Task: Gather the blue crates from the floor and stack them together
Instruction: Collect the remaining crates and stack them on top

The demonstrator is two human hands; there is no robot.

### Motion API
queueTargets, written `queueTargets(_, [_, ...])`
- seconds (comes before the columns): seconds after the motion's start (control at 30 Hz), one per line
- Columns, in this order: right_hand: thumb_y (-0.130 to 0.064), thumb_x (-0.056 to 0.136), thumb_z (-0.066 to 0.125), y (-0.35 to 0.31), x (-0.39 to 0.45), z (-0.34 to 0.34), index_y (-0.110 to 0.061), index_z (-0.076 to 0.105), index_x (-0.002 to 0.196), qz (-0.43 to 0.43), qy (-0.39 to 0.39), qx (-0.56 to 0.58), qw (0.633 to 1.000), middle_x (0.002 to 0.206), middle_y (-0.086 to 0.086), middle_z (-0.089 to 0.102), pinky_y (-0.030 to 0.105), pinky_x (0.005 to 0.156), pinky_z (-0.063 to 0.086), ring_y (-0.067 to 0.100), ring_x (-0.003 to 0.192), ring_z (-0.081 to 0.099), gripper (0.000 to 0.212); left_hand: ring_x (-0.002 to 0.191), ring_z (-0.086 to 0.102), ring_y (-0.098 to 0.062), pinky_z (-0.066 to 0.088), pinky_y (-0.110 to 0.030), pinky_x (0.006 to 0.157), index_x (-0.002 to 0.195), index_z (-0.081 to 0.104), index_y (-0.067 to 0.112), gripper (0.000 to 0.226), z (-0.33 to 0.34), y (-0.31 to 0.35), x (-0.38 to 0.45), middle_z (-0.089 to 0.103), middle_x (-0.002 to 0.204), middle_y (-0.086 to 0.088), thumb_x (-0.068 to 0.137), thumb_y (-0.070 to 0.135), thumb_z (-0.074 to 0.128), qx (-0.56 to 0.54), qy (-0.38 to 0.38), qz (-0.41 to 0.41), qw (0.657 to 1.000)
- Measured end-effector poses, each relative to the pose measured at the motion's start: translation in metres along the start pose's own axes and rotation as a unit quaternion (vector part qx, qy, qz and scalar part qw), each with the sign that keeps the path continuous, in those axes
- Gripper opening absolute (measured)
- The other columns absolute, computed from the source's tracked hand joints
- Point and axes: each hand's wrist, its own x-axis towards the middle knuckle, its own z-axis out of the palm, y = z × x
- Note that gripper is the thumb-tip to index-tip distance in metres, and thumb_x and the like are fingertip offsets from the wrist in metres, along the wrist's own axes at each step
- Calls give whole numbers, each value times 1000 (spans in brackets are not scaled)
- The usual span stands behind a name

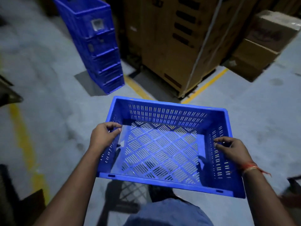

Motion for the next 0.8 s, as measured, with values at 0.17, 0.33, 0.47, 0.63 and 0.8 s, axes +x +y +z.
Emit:
queueTargets(0.17, [-5, 80, 75, -72, 94, 78, -22, 75, 84, -36, -57, -8, 998, 50, -13, 61, 9, 43, 36, -1, 39, 44, 18, 64, 57, -5, 43, -23, 64, 85, 77, 31, 7, -55, -37, 62, 67, 72, 12, 81, 26, 79, -8, 55, -50, 997])
queueTargets(0.33, [-6, 79, 77, -151, 172, 157, -24, 75, 82, -76, -114, -15, 991, 70, 2, 69, 13, 50, 41, 7, 53, 52, 18, 70, 62, -9, 46, -27, 71, 83, 75, 34, 9, -116, -73, 117, 74, 82, 8, 82, 25, 79, -19, 104, -98, 990])
queueTargets(0.47, [-5, 80, 75, -227, 223, 220, -22, 74, 84, -133, -176, -55, 974, 55, -12, 65, 11, 44, 38, 0, 42, 47, 17, 70, 60, -15, 45, -28, 68, 87, 77, 30, 6, -169, -104, 149, 73, 85, 0, 83, 26, 79, -18, 149, -131, 980])
queueTargets(0.63, [-11, 77, 79, -312, 274, 313, -27, 75, 82, -157, -200, -81, 964, 73, 8, 72, 18, 53, 42, 12, 59, 55, 16, 73, 62, -20, 51, -37, 77, 77, 70, 41, 19, -237, -155, 203, 70, 83, -7, 82, 25, 79, -19, 182, -163, 969])
queueTargets(0.8, [-5, 81, 76, -397, 303, 412, -19, 75, 87, -152, -212, -63, 963, 52, -10, 57, 11, 39, 36, 0, 39, 43, 15, 70, 60, -18, 47, -32, 71, 82, 73, 36, 15, -306, -211, 274, 65, 74, 0, 83, 22, 79, -48, 195, -167, 965])
